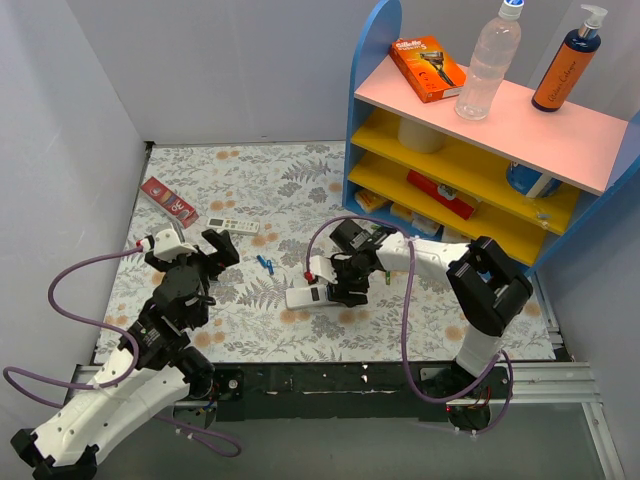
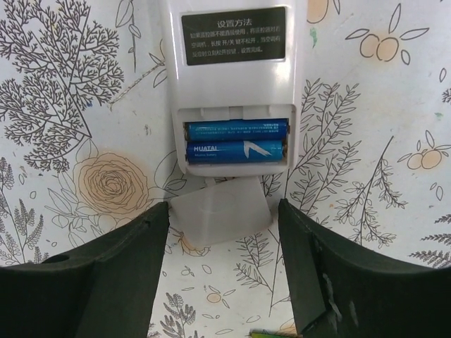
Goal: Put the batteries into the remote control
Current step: Pick up the battery cover at the center of the board.
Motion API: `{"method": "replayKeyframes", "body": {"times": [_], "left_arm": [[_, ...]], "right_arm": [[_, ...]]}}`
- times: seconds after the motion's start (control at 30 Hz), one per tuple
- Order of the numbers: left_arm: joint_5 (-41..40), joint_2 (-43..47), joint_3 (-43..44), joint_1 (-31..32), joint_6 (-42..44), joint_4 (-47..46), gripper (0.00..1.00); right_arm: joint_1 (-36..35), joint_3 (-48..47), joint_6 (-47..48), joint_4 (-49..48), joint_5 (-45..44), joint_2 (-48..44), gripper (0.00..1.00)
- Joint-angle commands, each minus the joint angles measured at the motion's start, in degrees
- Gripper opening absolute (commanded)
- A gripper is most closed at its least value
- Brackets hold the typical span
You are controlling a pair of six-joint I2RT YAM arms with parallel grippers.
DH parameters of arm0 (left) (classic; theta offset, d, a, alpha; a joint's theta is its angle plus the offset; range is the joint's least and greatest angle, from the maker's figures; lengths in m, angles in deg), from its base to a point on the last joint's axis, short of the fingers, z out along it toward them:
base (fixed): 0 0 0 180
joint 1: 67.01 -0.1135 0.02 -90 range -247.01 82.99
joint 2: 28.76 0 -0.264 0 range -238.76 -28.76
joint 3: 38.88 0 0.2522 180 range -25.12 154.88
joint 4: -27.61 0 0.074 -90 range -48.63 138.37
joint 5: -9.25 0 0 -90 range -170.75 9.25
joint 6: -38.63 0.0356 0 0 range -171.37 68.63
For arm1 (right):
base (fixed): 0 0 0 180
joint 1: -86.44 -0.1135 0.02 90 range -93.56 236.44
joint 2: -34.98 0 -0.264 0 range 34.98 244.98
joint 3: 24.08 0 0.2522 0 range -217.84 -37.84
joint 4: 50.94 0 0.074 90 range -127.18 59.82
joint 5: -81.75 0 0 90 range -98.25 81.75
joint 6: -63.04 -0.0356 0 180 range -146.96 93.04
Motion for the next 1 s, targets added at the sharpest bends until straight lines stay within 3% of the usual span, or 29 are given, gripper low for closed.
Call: {"method": "replayKeyframes", "body": {"times": [0.0, 0.27, 0.83, 0.97], "left_arm": [[0.7, -0.7, -0.6, -0.7, 0.6, -0.9, 0.98], [1.4, -0.7, -0.6, -1.3, 0.4, -0.8, 0.98], [2.7, -1.1, -0.6, -2.1, 0.1, -0.7, 0.98], [3.0, -1.2, -0.6, -2.3, 0.0, -0.5, 0.98]], "right_arm": [[-1.4, 2.7, -2.2, 2.0, -1.1, -0.8, 0.7], [-1.4, 5.5, -4.5, 1.3, -2.9, -3.4, 0.7], [-1.4, 8.4, -9.8, -3.5, -0.7, -5.0, 0.59], [-1.4, 8.6, -10.1, -3.2, -1.1, -5.1, 0.49]]}}
